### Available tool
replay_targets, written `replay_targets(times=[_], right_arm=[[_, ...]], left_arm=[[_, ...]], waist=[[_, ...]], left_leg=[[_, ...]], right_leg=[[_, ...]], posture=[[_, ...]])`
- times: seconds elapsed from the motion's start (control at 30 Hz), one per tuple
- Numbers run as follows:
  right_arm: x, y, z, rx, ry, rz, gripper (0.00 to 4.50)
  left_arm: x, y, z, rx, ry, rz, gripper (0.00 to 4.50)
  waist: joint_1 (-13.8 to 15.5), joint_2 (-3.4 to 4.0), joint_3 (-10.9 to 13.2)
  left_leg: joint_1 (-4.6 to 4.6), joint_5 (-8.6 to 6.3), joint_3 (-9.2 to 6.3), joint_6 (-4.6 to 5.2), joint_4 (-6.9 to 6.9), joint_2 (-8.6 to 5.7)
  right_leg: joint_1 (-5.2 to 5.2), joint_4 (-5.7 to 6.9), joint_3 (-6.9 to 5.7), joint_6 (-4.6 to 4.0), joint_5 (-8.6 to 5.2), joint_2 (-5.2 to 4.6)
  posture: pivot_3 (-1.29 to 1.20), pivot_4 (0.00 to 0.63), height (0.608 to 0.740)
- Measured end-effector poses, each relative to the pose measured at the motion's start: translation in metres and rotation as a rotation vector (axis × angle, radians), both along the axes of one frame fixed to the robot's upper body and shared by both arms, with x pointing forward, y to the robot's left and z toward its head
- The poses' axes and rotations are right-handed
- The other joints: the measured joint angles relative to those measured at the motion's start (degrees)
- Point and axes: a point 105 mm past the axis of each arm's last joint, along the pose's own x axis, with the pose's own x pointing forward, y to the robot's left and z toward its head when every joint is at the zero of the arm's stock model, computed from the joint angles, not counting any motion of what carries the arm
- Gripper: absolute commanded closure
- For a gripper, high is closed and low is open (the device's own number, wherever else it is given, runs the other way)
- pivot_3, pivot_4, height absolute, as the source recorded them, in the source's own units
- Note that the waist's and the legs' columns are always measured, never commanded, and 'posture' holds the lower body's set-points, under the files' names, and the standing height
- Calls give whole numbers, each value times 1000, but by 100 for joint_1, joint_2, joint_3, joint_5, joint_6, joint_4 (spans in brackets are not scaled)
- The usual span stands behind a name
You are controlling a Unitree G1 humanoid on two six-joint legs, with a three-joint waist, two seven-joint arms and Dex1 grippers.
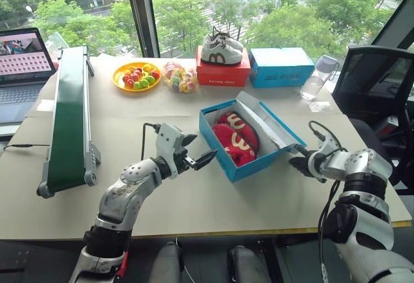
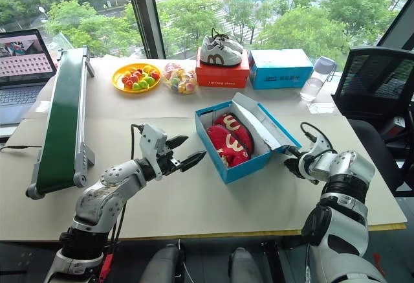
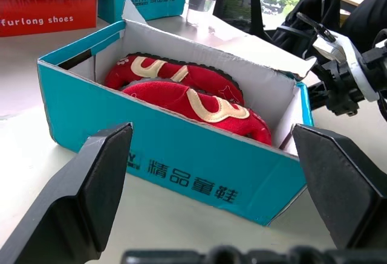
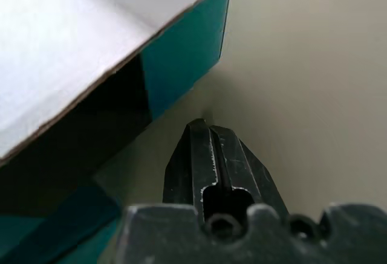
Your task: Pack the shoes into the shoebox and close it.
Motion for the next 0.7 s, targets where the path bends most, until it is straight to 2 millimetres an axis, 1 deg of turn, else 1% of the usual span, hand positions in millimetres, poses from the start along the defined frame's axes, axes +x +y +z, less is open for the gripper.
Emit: replay_targets(times=[0.03,0.13,0.27,0.33,0.43,0.53,0.57,0.67,0.7], right_arm=[[9,2,2,71,-57,-86,4448],[25,10,8,251,-210,-229,4448],[43,15,36,437,-435,-332,4448],[45,17,43,498,-494,-357,4448],[48,29,47,578,-547,-341,4448],[47,36,59,621,-654,-297,4448],[45,38,64,604,-684,-265,4448],[39,48,91,576,-811,-141,4448],[32,51,108,568,-891,-70,4448]], left_arm=[[0,1,0,1,1,4,0],[0,1,0,2,-1,2,0],[0,2,0,8,-2,3,0],[0,2,1,9,-5,1,0],[0,2,2,13,-8,-2,0],[0,2,3,16,-12,-8,0],[0,2,3,16,-12,-9,0],[1,3,3,19,-12,-9,0],[1,2,4,19,-14,-14,0]], waist=[[-20,-2,-1],[-56,4,2],[-72,9,3],[-72,10,3],[-69,11,3],[-71,16,3],[-71,19,2],[-67,36,1],[-61,43,4]], left_leg=[[2,0,0,0,3,2],[-4,1,0,1,0,2],[-13,1,0,2,-2,2],[-13,0,0,4,-3,2],[-14,-1,0,4,-4,1],[-15,-1,0,4,-4,2],[-16,-1,0,4,-4,2],[-21,-1,0,4,-4,2],[-23,-1,0,4,-5,3]], right_leg=[[2,-1,1,0,4,1],[-9,2,5,1,7,3],[-13,3,6,3,5,4],[-13,2,6,4,4,3],[-15,3,5,3,4,3],[-16,3,6,3,4,2],[-18,3,6,3,4,2],[-24,6,6,2,4,2],[-26,6,5,2,4,2]], posture=[[0,150,733],[0,150,733],[0,150,733],[0,150,733],[0,150,733],[0,150,733],[0,150,733],[0,150,733],[0,150,733]])
